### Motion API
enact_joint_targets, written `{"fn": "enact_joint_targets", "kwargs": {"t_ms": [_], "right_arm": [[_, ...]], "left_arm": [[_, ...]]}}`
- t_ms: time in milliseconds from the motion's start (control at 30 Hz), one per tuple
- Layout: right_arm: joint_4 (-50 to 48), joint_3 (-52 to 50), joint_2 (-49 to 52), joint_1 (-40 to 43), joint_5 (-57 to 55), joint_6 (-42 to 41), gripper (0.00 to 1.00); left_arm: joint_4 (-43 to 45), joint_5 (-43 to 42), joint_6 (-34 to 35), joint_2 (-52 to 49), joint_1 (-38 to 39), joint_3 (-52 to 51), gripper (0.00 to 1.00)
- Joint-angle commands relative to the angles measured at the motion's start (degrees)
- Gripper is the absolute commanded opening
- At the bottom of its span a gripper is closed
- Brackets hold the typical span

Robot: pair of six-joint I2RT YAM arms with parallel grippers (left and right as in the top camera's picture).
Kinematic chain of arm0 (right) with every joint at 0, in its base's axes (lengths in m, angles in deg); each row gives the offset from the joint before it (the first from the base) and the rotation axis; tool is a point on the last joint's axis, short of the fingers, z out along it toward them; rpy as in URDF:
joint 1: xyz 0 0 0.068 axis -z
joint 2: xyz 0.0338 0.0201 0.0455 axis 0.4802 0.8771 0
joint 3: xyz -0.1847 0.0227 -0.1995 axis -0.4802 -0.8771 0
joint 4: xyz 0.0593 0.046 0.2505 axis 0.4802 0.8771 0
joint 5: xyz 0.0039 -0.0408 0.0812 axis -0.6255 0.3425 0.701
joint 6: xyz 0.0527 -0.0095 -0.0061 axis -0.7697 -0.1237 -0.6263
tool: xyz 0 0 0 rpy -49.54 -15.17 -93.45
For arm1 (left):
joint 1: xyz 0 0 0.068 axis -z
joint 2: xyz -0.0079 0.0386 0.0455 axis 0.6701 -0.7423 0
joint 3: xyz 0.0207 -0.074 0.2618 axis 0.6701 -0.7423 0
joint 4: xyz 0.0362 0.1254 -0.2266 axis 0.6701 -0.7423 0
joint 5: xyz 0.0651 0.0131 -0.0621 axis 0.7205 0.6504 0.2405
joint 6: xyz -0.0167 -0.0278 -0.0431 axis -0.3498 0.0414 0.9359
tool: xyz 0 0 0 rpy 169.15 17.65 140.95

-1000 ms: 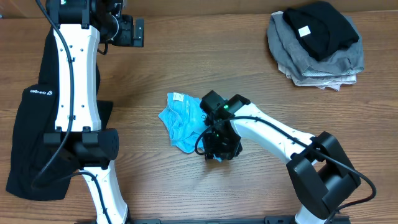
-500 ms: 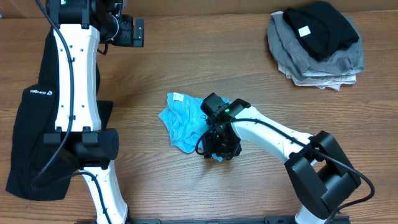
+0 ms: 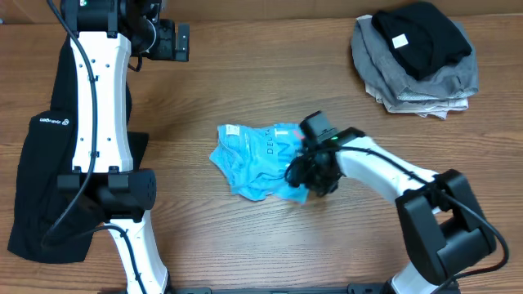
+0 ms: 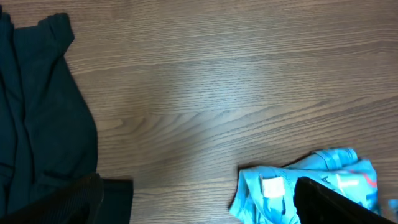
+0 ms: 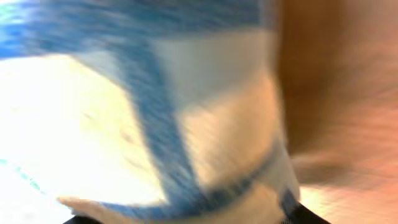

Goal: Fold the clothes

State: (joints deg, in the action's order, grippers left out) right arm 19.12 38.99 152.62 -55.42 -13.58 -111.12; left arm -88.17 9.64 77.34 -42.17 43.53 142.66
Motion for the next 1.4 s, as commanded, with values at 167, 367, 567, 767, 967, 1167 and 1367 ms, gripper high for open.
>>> {"fn": "enact_joint_targets", "kwargs": {"t_ms": [167, 367, 567, 767, 967, 1167, 1367], "right_arm": [[-20.7, -2.25, 2.01, 8.96, -9.77, 3.3, 0.49], [-28.72, 0.09, 1.99, 12.9, -11.63, 5.64, 0.48], [-9.05, 14.32, 1.55, 14.53, -2.03, 9.99, 0.6], [13.2, 26.82, 1.55, 11.56, 5.92, 10.99, 0.61], [14.84, 25.79, 2.43, 2.84, 5.35, 10.95, 0.61], [14.08, 23.91, 4.96, -5.44, -5.95, 8.35, 0.62], [13.51, 19.58, 8.9, -6.97, -8.5, 6.16, 0.62]], "left_arm": [[1.38, -1.55, -1.05, 0.33, -0.31, 1.03, 1.0], [3.41, -2.58, -0.9, 0.33, 0.11, 1.03, 1.0], [4.87, -3.08, -0.92, 0.33, 0.07, 1.03, 1.0], [5.49, -2.64, -1.11, 0.33, -0.5, 1.03, 1.0], [6.01, -2.64, -1.09, 0.33, -1.49, 1.03, 1.0], [6.27, -2.67, -1.09, 0.33, -1.99, 1.03, 1.0], [6.23, -2.64, -1.09, 0.33, -1.99, 1.03, 1.0]]}}
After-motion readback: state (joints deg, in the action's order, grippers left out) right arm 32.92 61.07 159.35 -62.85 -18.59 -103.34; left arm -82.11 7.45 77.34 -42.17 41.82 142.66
